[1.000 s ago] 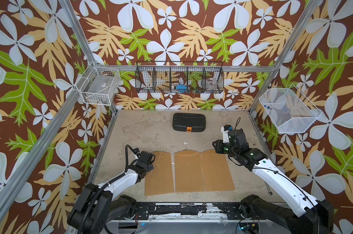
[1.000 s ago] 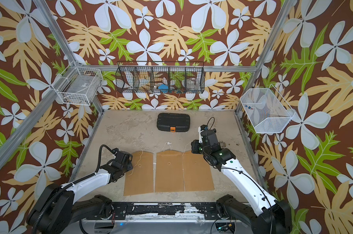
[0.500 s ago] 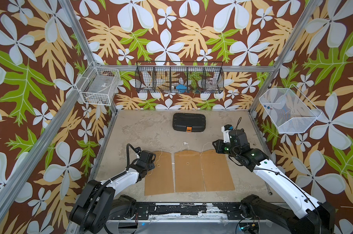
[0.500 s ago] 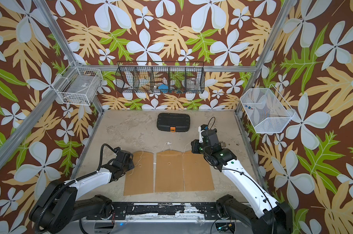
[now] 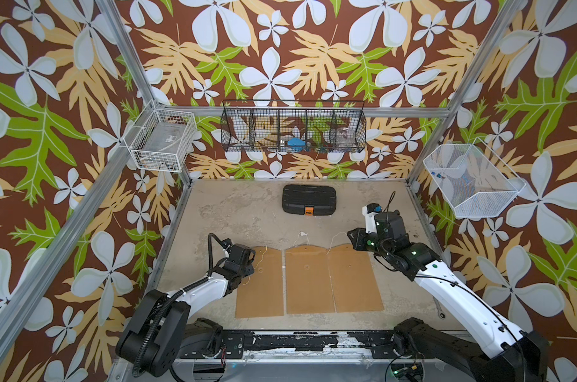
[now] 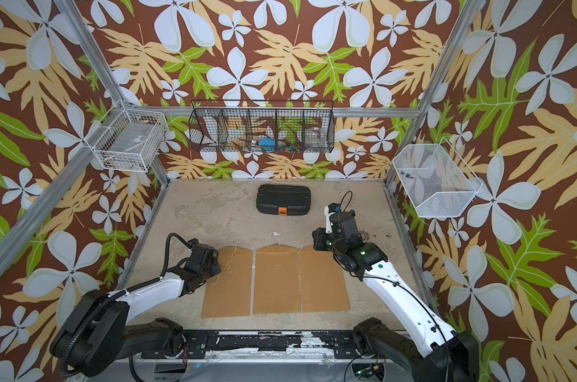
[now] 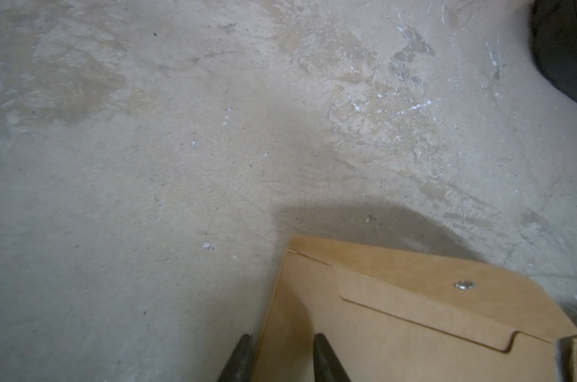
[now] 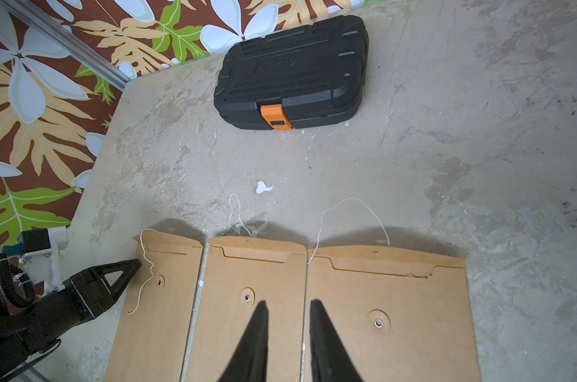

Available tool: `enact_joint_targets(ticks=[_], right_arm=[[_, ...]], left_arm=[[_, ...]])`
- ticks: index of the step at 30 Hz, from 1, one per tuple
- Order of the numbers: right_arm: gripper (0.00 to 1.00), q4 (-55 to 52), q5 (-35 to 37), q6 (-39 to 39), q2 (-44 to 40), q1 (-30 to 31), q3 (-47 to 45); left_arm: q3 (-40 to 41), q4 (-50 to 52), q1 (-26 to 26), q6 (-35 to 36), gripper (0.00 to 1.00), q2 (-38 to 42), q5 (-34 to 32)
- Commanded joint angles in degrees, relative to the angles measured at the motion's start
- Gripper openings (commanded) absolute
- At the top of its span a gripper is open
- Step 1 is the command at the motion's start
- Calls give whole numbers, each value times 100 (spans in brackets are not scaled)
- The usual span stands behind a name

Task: Open the file bag
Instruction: Adjust the file bag at the center of the board.

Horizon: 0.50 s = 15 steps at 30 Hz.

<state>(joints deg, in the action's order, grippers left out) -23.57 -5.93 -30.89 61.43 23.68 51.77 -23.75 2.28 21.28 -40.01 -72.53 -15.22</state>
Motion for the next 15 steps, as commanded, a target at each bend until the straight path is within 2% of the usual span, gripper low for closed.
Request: enact_joint_targets(ticks=[1, 9, 15], right_arm=[[24, -12, 31, 2, 3, 5, 29], [24, -6, -4, 19, 19, 5, 27], [24, -16, 9, 51, -26, 5, 25]], left_arm=[[-12, 26, -9, 6, 34, -26, 63], [-7, 70, -5, -29, 35, 38, 3], [-255, 358, -10, 23, 44, 344, -178]])
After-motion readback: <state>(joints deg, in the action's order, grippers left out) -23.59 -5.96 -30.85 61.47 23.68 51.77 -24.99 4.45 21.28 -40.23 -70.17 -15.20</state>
